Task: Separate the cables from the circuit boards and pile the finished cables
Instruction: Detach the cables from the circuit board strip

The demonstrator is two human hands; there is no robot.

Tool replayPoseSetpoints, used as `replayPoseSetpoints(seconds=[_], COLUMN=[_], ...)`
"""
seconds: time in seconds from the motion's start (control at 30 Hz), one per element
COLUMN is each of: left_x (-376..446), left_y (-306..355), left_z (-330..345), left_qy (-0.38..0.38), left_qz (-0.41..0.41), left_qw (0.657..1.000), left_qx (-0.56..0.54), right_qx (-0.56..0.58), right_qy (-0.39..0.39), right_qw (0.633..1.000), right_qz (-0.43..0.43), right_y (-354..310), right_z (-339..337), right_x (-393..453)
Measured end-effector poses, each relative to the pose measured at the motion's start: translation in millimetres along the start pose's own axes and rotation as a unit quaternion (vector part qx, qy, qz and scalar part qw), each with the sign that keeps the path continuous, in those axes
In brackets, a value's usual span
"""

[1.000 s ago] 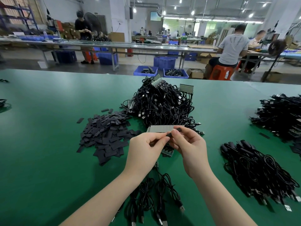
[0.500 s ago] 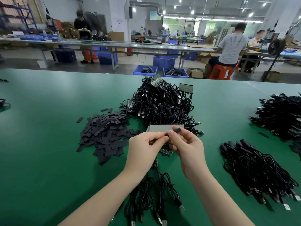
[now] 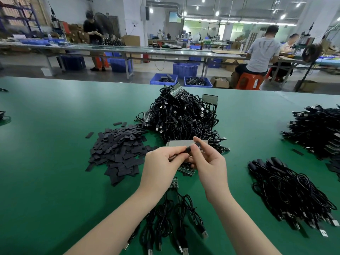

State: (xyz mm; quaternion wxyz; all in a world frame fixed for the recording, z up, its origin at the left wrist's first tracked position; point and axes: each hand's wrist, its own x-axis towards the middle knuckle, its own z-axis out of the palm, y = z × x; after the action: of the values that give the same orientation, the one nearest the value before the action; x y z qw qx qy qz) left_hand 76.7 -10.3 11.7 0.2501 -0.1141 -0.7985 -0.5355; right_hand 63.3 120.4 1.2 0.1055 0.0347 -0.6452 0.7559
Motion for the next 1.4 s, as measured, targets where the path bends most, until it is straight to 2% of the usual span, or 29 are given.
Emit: replayPoseSetpoints(seconds=[0.3, 0.6, 0.73, 0.9, 1.07, 1.27, 1.4], left_x=[-3.3, -7.6, -9.3, -7.0, -8.1, -9.4, -8.5], left_y=[-6.7, 1.9, -0.9, -5.2, -3.8, -3.4, -1.8], left_z=[-2.0, -0.6, 0.5, 4.0, 3.7, 7.5, 11.5], left_qy=[-0.036, -0.075, -0.067, -0.103, -0.102, -0.072, -0.054], left_qz=[-0.079, -0.03, -0.088, -0.168, -0.182, -0.185, -0.185], left_qw=[0.996, 0.996, 0.994, 0.977, 0.961, 0.956, 0.951], left_qx=[-0.017, 0.032, -0.016, -0.085, -0.179, -0.215, -0.241], right_qx=[-0.05, -0.067, -0.038, -0.017, -0.03, -0.055, -0.002], right_qy=[0.022, 0.002, -0.021, 0.009, 0.003, 0.0, -0.038], right_qw=[0.998, 0.998, 0.999, 1.0, 0.999, 0.997, 0.999], right_qz=[-0.017, 0.002, 0.011, 0.006, -0.03, -0.055, -0.02], right_y=[8.4, 8.8, 3.9, 5.4, 5.2, 1.8, 0.5], right_z=[1.2, -0.2, -4.5, -9.9, -11.4, -13.3, -11.1], right_x=[-4.3, -6.8, -4.3, -8.1, -14.6, -15.2, -17.0])
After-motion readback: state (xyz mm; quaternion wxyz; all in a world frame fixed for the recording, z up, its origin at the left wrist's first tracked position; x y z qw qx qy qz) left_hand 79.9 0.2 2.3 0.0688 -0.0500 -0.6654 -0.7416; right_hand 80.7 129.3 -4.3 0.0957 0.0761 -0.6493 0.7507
